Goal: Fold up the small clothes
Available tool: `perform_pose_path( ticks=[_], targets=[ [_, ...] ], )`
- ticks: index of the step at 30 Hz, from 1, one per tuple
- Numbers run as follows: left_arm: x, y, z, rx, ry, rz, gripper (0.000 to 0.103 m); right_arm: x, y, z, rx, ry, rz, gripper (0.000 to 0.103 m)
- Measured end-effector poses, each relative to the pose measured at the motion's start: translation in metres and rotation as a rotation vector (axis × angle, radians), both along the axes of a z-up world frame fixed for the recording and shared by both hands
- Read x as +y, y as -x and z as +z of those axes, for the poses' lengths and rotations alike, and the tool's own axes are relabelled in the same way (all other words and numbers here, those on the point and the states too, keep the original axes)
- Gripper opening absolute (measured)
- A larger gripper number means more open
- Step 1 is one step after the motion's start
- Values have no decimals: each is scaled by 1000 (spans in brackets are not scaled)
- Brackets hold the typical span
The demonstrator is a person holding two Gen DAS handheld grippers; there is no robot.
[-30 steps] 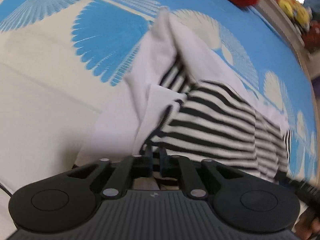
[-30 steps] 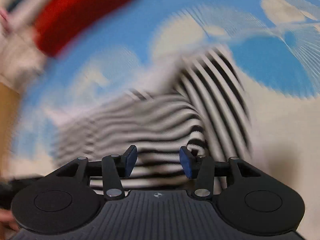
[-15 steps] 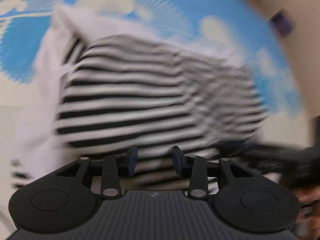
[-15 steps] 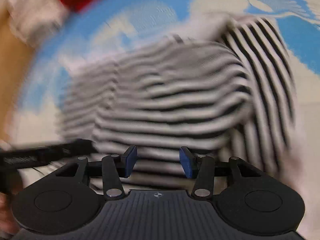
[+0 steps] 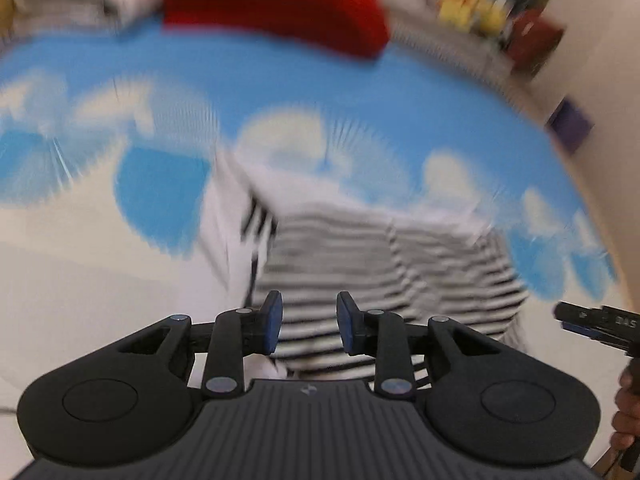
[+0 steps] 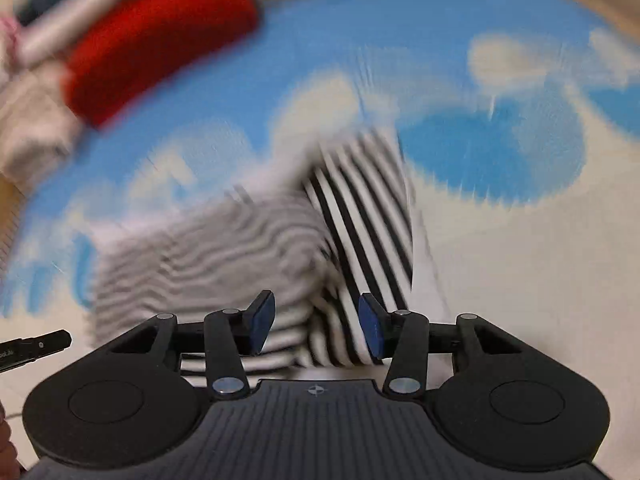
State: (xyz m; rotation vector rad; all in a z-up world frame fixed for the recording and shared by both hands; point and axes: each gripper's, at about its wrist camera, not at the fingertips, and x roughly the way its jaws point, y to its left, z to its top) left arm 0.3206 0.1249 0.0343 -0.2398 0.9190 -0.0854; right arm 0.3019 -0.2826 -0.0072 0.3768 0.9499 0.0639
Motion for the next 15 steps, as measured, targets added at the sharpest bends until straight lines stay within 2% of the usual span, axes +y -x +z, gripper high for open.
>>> perform_pose_path(
  ticks=[2,5,7,9,11,13,15],
  targets=[
    [3,21,32,-57,-12,-15,33,-5,25,40,-89,2,-7,49],
    [7,70,69,-123,-20,-41,34,-20,84,88,-201,-29,-6,50],
    [8,111,79,-145,8,-56,35,-30,120,104,-261,-41,-5,59],
    [8,152,80,-169,22,-56,36,-40,163,107,-289,-36,-12,64],
    [8,189,75,-174,17,-60,36,-44,197,95,-282,-27,-17,64],
    [7,220,58,-167,7,-67,36,-50,226,77,-248,-22,-39,63],
    [7,250,30,-160,-23,-75,36,-51,253,55,-233,-11,-64,62]
  ],
)
